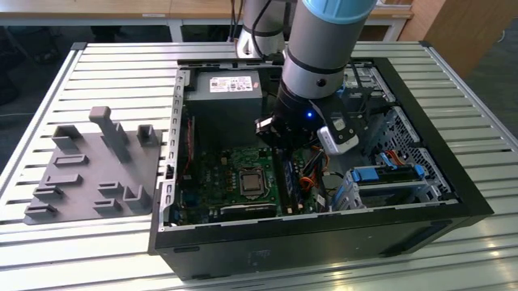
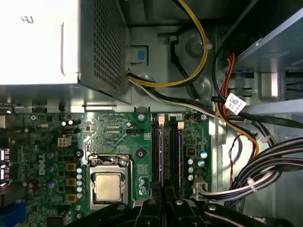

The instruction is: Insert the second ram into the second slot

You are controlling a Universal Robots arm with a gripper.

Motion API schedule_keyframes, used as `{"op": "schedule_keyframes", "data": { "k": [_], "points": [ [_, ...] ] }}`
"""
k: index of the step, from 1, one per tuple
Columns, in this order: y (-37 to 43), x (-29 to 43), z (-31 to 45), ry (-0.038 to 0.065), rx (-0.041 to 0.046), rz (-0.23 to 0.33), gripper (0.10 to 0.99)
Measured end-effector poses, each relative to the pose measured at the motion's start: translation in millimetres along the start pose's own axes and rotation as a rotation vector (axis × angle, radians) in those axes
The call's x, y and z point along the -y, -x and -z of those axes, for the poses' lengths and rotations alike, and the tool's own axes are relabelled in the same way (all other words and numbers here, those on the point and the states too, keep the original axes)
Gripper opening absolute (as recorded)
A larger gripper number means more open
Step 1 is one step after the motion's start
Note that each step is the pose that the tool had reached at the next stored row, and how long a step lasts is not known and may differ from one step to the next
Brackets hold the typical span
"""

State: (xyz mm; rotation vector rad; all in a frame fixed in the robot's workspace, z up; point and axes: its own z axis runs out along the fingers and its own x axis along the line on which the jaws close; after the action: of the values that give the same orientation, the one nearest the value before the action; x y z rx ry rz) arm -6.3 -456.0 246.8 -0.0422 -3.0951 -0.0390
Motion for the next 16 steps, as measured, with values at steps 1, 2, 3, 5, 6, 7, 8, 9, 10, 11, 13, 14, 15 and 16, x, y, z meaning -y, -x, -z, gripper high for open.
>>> {"op": "schedule_keyframes", "data": {
  "k": [1, 2, 3, 5, 6, 7, 8, 9, 10, 11, 13, 14, 15, 16],
  "points": [
    [0.4, 0.1, -1.7, 0.0, -0.0001, 0.0, 0.137],
    [0.7, 0.1, -3.5, 0.001, -0.0001, 0.0, 0.137],
    [0.9, 0.1, -5.3, 0.001, -0.0001, 0.0, 0.137],
    [1.3, 0.2, -9.0, 0.001, -0.0002, 0.001, 0.137],
    [1.4, 0.3, -10.8, 0.0, -0.0002, 0.001, 0.137],
    [1.5, 0.3, -12.6, 0.0, -0.0002, 0.001, 0.137],
    [1.6, 0.4, -14.4, 0.001, -0.0002, 0.001, 0.137],
    [1.6, 0.4, -15.4, 0.001, -0.0002, 0.001, 0.137],
    [1.7, 0.4, -15.9, 0.001, -0.0002, 0.001, 0.137],
    [1.7, 0.5, -16.0, 0.0, -0.0002, 0.001, 0.137],
    [1.7, 0.4, -16.0, 0.0, -0.0002, 0.001, 0.137],
    [1.7, 0.4, -16.2, 0.001, -0.0002, 0.001, 0.137],
    [1.7, 0.4, -16.2, 0.0, -0.0002, 0.001, 0.137],
    [1.7, 0.4, -16.3, 0.001, -0.0002, 0.001, 0.137]
  ]
}}
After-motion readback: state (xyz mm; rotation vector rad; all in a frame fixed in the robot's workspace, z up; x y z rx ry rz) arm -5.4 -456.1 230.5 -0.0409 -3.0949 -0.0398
